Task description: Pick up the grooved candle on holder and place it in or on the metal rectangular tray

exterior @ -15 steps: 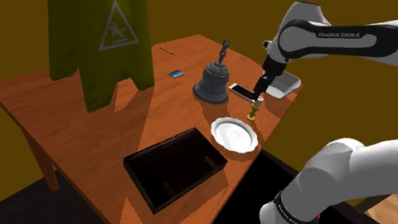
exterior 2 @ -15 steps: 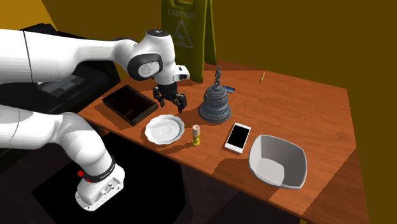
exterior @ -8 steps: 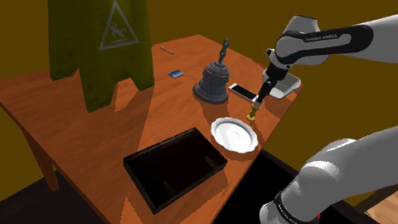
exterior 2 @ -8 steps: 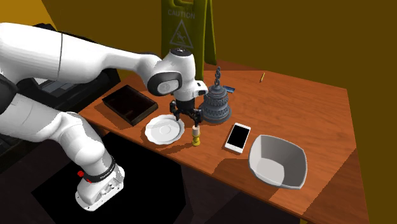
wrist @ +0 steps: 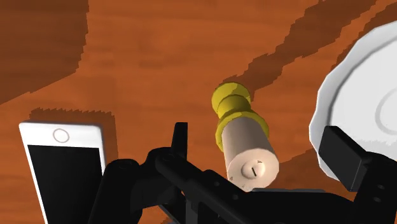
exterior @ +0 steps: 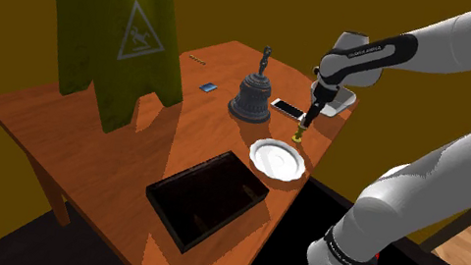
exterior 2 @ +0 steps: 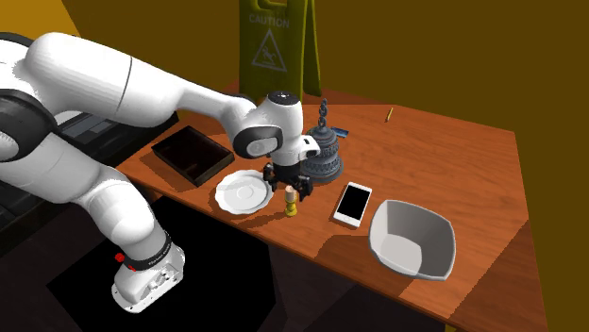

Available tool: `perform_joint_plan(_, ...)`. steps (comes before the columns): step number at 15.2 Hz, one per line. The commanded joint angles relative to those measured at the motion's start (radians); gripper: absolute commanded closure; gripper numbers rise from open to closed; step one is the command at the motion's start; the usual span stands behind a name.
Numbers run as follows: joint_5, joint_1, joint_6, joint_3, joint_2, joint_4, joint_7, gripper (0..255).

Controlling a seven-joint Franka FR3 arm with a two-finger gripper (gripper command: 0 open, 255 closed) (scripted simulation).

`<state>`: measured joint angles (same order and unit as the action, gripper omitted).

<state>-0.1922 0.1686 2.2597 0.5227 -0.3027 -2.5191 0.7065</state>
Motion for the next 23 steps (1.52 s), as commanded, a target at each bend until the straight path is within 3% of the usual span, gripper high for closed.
perform_joint_plan(1, 0.006, -0.002, 0.034, 0.009, 0.022, -0.012, 0.009, 0)
perform_joint_plan(10, 0.011, -0.004, 0.059, 0.015, 0.038, -0.022, 0.014, 0)
perform_joint_plan(11, 0.011, -0.004, 0.059, 0.015, 0.038, -0.022, 0.014, 255)
perform_joint_plan(20, 0.011, -0.004, 0.059, 0.015, 0.038, -0.022, 0.014, 255)
perform_joint_plan(23, 0.002, 0.000, 0.012, 0.005, 0.009, -0.003, 0.005, 255)
